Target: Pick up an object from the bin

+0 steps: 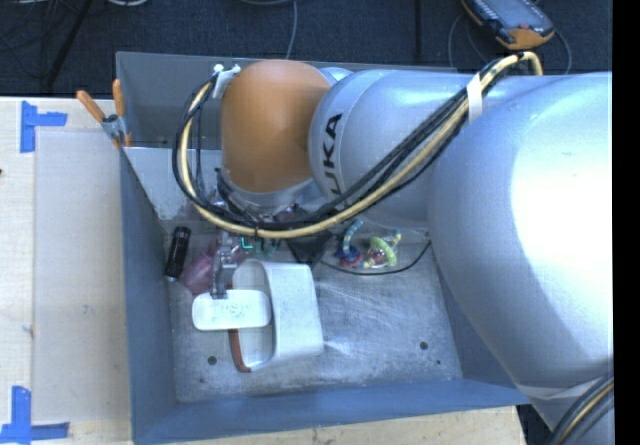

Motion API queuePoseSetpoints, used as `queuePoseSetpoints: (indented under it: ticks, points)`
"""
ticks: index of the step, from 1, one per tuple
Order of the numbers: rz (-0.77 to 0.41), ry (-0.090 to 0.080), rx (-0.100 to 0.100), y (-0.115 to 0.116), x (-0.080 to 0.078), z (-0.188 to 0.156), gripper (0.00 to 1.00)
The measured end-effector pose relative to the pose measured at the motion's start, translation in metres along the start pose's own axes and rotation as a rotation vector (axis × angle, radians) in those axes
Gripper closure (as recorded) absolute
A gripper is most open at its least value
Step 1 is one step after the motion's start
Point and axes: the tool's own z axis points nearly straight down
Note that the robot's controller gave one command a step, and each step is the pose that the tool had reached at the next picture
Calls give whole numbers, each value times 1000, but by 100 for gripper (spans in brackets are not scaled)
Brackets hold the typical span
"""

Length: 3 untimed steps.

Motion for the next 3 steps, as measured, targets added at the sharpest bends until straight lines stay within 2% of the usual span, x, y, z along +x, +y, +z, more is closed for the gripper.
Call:
queuePoseSetpoints:
  ticks: [1, 2, 3]
  points:
    - [4, -7, -1, -1, -2, -5, 0]
    - [-102, -11, -2, -27, -4, 38, 0]
    - [-132, -27, -8, -34, -11, 52, 0]
